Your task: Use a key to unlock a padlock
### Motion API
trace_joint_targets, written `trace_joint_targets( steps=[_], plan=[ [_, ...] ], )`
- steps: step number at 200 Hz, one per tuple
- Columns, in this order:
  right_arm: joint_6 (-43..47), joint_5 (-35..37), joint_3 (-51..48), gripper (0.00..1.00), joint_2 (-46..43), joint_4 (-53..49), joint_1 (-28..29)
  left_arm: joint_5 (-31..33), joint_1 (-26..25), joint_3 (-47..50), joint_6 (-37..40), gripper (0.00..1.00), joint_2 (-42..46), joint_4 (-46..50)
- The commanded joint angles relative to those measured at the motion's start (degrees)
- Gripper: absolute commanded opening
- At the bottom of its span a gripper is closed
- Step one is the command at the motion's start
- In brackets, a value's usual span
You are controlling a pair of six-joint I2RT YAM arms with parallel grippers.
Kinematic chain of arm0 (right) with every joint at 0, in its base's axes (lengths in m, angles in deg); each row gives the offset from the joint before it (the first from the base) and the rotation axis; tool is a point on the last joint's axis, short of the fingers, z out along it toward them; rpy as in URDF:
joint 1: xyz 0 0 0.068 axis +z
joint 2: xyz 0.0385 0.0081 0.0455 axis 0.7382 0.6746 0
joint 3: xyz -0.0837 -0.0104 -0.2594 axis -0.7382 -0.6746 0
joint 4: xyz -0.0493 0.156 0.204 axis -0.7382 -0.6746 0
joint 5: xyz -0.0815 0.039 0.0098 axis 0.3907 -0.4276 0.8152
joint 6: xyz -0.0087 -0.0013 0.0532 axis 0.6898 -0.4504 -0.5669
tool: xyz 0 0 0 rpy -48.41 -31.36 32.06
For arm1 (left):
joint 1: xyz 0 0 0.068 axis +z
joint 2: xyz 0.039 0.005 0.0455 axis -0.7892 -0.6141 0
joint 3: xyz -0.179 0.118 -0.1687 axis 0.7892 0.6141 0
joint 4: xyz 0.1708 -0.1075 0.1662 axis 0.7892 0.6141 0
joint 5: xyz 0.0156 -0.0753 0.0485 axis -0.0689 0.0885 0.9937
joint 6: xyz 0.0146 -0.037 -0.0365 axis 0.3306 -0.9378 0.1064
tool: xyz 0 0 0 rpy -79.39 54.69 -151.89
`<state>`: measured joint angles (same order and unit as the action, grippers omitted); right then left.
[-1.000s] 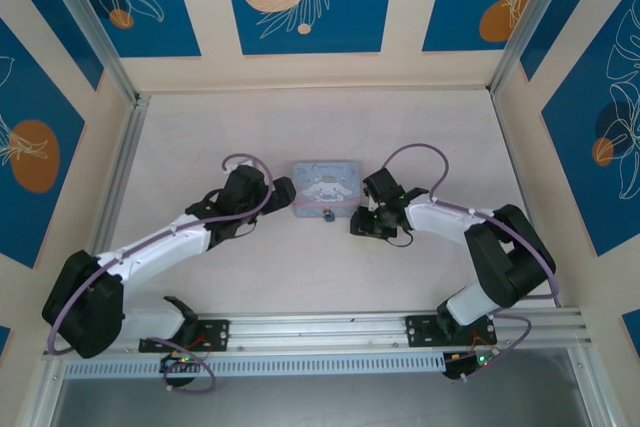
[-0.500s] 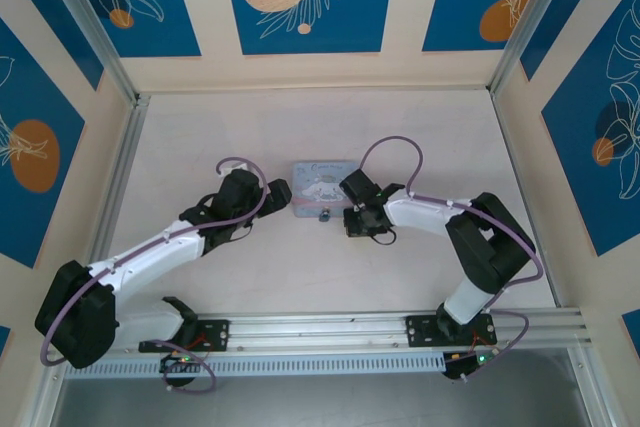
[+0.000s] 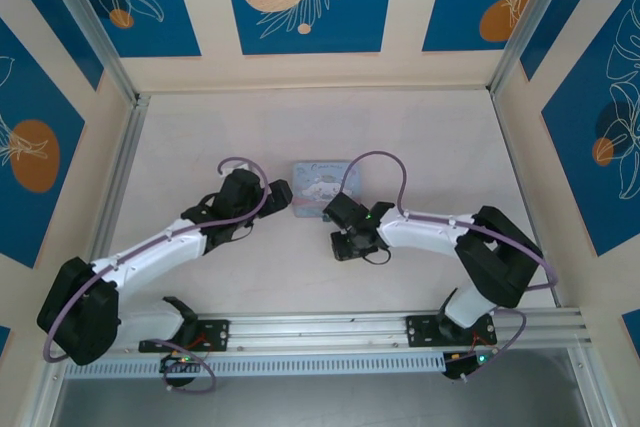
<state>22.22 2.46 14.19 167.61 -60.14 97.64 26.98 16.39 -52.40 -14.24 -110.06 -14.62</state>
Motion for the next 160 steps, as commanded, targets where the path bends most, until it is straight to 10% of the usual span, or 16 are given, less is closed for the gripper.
trace_joint_targets(
  steps=[1, 160],
  plan=[
    [-1.1, -1.8, -1.3, 0.50, -4.7, -2.0, 0.0, -1.5, 0.4, -1.9, 0.0, 1.00, -0.8, -1.2],
    [-13.7, -0.6, -1.9, 0.46, -2.2, -3.2, 3.2, -3.8, 0.5, -3.4, -0.1, 1.00, -4.1, -2.9]
  ],
)
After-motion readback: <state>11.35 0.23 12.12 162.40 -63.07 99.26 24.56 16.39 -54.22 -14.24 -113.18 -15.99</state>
